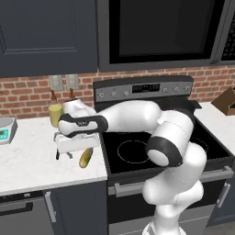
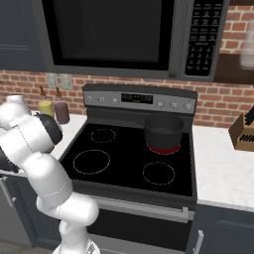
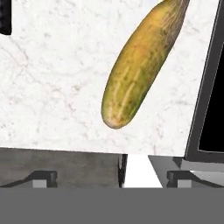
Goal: Put the cucumber and lime in the pot. Retrieve the spatula and lightly stir the vegetables in the pot.
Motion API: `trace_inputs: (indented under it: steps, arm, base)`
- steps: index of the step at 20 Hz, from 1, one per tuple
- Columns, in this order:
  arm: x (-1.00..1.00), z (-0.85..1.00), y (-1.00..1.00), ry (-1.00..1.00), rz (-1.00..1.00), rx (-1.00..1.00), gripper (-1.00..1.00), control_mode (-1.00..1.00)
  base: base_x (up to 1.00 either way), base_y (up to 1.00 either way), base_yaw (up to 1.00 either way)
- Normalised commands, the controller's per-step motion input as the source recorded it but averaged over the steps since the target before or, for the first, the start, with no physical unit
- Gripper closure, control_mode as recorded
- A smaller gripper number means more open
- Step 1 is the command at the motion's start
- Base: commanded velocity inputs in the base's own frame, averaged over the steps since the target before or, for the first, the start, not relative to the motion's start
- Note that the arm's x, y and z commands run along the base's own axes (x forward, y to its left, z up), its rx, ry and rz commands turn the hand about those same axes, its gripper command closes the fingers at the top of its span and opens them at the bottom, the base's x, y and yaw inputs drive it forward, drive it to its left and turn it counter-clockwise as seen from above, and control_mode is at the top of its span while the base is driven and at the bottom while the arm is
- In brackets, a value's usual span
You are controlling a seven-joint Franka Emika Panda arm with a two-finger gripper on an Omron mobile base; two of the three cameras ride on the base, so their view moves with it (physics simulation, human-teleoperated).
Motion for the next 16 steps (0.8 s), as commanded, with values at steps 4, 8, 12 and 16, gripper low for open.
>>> trace_inputs:
  steps: [4, 8, 12, 16]
  arm:
    - [0.52, -0.26, 0.0, 0.0, -0.36, -0.02, -1.0, -1.0]
    - [0.49, -0.28, 0.0, 0.0, -0.36, -0.02, -1.0, -1.0]
    - [0.26, -0.33, -0.02, 0.0, -0.31, -0.03, -1.0, -1.0]
    - [0.04, -0.36, -0.09, 0.0, -0.23, -0.07, -1.0, -1.0]
  base:
    - [0.0, 0.0, 0.0]
    - [0.0, 0.0, 0.0]
    - [0.0, 0.0, 0.0]
    - [0.0, 0.0, 0.0]
